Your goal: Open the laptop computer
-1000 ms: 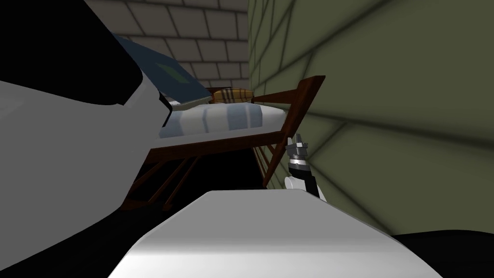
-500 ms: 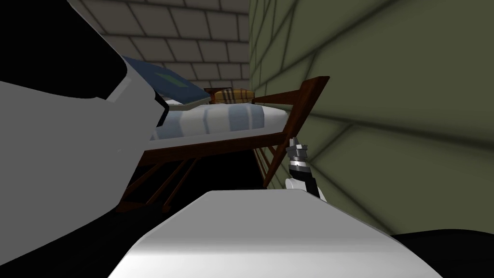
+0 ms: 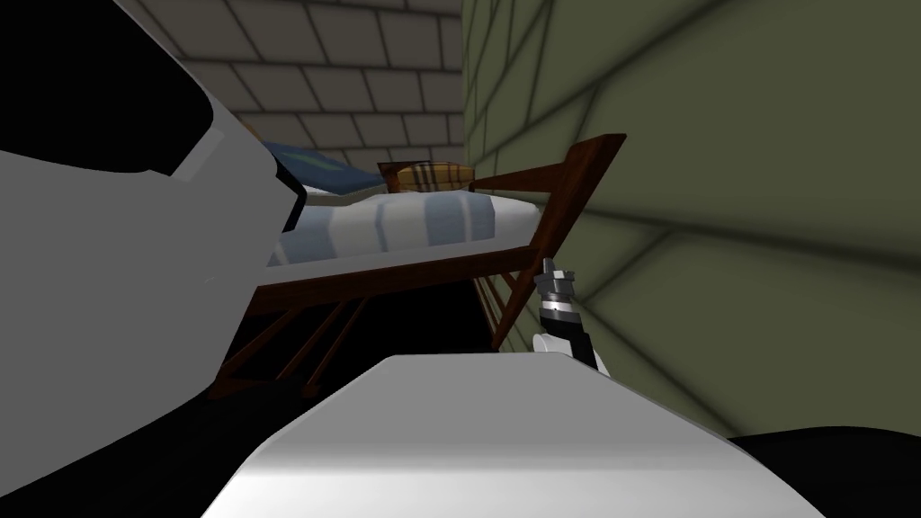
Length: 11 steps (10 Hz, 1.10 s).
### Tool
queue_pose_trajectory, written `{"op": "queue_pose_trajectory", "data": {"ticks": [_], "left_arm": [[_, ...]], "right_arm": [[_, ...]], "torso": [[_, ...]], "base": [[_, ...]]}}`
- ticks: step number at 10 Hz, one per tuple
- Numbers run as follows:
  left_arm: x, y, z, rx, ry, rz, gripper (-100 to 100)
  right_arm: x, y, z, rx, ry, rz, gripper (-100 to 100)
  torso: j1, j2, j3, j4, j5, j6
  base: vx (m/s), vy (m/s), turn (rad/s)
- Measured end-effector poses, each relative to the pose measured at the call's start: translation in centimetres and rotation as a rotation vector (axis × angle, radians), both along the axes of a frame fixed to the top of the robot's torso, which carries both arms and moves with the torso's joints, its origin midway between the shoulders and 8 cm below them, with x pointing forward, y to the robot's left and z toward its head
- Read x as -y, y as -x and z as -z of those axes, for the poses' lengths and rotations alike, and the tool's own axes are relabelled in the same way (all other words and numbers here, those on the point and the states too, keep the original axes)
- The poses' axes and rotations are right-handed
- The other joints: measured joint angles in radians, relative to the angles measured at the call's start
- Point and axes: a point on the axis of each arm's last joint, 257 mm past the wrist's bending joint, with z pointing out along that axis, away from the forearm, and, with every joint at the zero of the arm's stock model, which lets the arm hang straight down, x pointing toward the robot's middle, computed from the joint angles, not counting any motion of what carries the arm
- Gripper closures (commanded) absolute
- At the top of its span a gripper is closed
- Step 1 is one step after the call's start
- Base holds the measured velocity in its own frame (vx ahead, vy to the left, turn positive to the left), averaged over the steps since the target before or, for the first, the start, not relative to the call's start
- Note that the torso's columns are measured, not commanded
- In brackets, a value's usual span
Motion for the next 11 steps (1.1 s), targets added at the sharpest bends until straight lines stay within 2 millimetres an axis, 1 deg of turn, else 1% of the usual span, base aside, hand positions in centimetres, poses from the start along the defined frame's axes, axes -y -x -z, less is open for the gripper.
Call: {"op": "queue_pose_trajectory", "data": {"ticks": [5, 6, 11], "left_arm": [[1.4, 0.1, -2.6, 0.000, 0.001, 0.001, -100], [1.5, 0.1, -2.6, 0.001, 0.003, 0.000, 0], [1.5, 0.1, -2.6, 0.000, 0.003, 0.000, 0]], "right_arm": [[0.6, 0.4, -0.4, 0.011, 0.004, 0.016, 0], [0.7, 0.5, -0.4, 0.013, 0.005, 0.018, 0], [1.0, 0.7, -0.6, 0.019, 0.007, 0.025, 0]], "torso": [[0.007, 0.002, 0.001, 0.000, 0.002, -0.002], [0.006, 0.003, 0.002, 0.001, 0.002, -0.001], [-0.002, 0.009, 0.006, 0.003, 0.000, 0.004]], "base": [[0.004, 0.024, -0.007], [-0.015, -0.009, -0.034], [-0.009, -0.004, -0.018]]}}
